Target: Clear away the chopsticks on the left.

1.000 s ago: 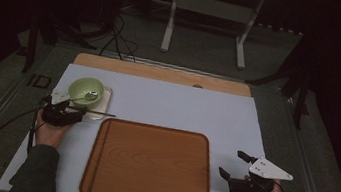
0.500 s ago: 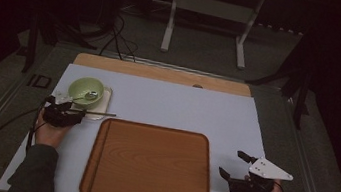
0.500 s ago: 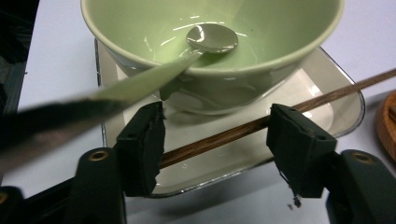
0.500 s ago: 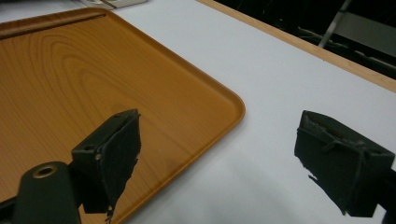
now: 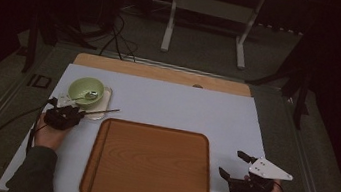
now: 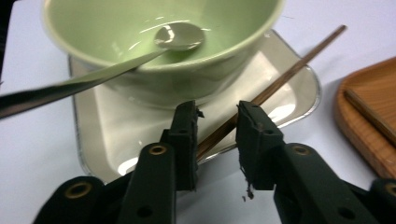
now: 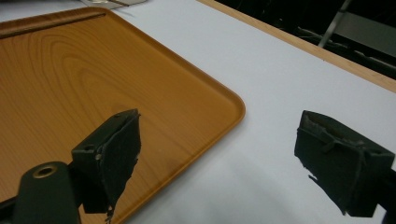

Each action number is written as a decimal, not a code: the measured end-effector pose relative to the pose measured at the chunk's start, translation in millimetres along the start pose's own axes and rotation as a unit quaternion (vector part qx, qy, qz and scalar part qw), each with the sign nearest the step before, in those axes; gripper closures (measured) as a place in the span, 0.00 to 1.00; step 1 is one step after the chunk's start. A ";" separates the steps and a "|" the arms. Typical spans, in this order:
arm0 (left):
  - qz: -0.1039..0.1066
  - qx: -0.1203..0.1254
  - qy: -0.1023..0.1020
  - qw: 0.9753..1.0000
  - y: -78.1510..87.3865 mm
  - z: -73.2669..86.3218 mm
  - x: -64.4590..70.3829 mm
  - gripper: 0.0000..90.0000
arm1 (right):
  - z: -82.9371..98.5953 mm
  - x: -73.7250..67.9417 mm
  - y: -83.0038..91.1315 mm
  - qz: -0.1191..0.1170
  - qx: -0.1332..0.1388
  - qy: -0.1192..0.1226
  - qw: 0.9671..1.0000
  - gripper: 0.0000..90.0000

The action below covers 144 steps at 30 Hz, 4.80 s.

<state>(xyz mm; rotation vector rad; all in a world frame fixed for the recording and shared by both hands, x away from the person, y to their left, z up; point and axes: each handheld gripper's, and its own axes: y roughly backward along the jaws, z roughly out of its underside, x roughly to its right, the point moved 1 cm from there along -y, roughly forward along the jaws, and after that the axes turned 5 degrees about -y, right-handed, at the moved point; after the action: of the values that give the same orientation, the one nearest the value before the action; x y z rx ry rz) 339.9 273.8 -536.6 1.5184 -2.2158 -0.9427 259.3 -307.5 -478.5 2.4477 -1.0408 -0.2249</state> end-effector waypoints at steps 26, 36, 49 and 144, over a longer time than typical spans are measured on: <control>0.019 -0.050 -0.044 0.998 -6.8 -24.1 21.8 0.95 | 0.2 0.6 0.6 0.000 -0.001 -0.001 1.000 0.16; 0.032 -0.037 -0.020 0.999 2.9 -28.7 23.3 0.95 | 0.1 0.5 0.6 0.000 0.000 0.000 1.000 0.16; 0.043 -0.027 0.000 0.999 13.1 -34.4 31.9 0.95 | 0.0 0.1 0.4 0.001 0.000 0.000 1.000 0.16; 0.051 -0.017 0.199 0.979 38.1 6.6 138.9 0.95 | -0.7 -2.2 -0.6 -0.004 0.000 0.004 1.000 0.16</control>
<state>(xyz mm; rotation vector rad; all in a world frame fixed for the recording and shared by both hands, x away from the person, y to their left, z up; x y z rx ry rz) 253.2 158.6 -532.9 1.4155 -1.9573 -0.5812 258.4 -305.3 -478.3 2.4504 -1.0285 -0.2188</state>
